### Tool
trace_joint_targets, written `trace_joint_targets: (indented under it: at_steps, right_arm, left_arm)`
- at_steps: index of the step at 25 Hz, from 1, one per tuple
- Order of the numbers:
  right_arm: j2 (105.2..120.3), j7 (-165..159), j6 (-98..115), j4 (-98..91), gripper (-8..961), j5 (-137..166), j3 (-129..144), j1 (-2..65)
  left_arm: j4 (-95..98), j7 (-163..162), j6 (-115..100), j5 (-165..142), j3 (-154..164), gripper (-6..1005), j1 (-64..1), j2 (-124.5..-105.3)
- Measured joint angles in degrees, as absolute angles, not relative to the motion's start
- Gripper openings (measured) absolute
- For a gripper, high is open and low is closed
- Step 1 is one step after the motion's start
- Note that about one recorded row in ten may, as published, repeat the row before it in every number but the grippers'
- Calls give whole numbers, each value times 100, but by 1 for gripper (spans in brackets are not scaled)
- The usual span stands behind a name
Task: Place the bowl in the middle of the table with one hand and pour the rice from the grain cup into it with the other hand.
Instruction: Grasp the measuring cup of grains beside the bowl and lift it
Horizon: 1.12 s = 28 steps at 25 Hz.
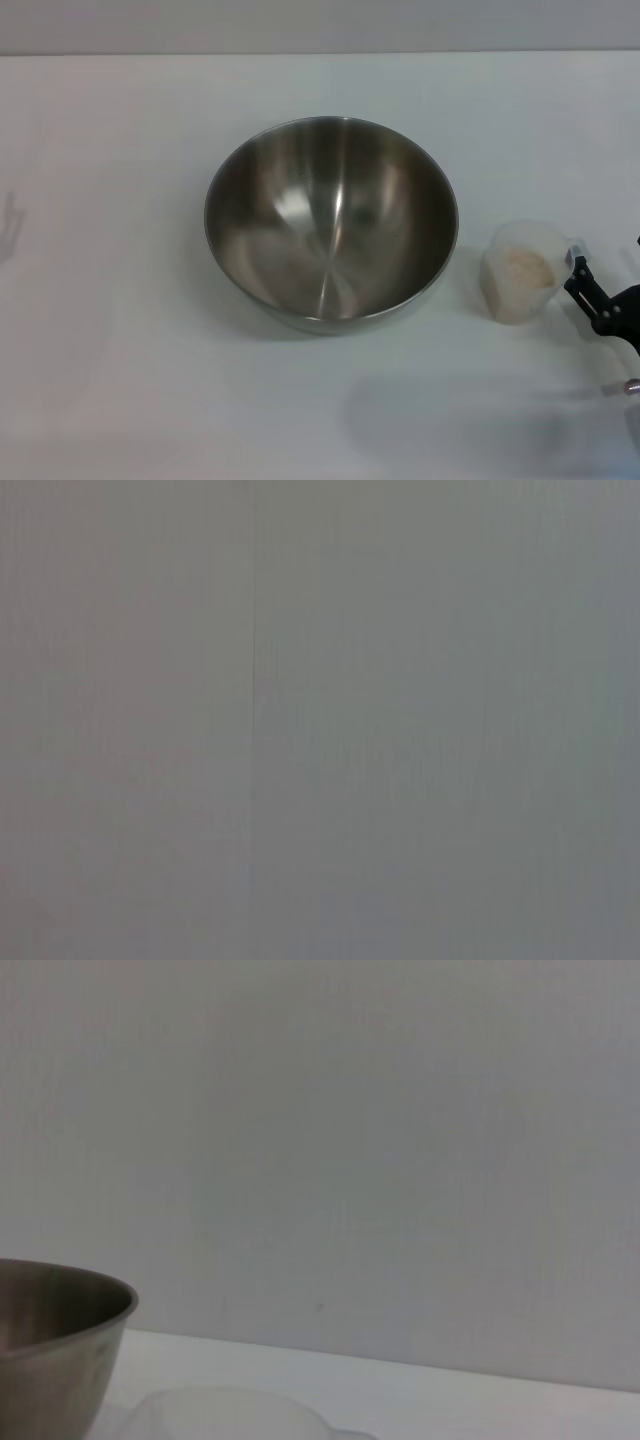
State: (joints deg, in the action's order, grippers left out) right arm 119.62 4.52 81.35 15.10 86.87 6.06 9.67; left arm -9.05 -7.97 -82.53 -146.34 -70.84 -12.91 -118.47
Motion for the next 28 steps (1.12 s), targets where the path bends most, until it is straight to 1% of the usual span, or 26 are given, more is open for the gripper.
trace_joint_targets:
  at_steps: [22,28]
  right_arm:
    - [11962,439,8276,1489,835,8683,607,989]
    - [11962,420,8270,1485,821,8683,607,988]
  left_arm:
    - [-914,-765,-8253,-14634,-7102,829,-1292,-11847]
    - [-914,-765,-8253,-14634,-7100,829,-1295,-11847]
